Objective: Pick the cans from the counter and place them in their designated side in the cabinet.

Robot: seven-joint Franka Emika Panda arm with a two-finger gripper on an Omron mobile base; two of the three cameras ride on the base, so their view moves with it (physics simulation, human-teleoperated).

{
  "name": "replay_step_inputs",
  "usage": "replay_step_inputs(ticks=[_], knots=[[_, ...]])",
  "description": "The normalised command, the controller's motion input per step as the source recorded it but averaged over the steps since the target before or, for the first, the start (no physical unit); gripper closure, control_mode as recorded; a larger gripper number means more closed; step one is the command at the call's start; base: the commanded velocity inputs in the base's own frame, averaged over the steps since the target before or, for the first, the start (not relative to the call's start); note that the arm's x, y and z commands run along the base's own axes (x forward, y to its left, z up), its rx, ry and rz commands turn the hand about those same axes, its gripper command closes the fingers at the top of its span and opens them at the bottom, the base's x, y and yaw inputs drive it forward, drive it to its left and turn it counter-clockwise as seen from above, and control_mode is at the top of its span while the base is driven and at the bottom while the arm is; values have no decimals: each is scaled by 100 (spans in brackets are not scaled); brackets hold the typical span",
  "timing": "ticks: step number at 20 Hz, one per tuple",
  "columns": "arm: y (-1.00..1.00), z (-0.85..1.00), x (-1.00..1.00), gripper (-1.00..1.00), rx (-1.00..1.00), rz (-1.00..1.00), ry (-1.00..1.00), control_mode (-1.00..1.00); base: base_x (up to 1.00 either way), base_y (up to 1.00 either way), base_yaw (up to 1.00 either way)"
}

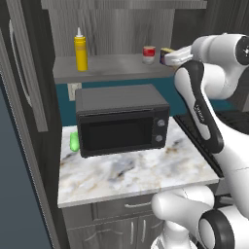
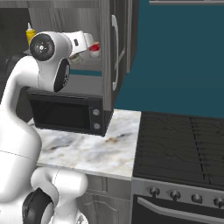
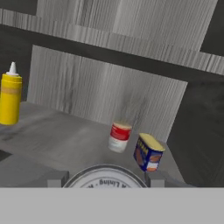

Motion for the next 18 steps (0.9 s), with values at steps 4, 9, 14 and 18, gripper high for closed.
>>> replay_step_inputs(ticks=[4,9,14,18], knots=[[0,-4,20,100,0,0,0,-100,0,0,0],[0,-6,18,100,0,0,0,-100,0,0,0],[0,-8,13,100,0,0,1,-100,0,0,0],[0,-8,12,100,1,0,2,-100,0,0,0]])
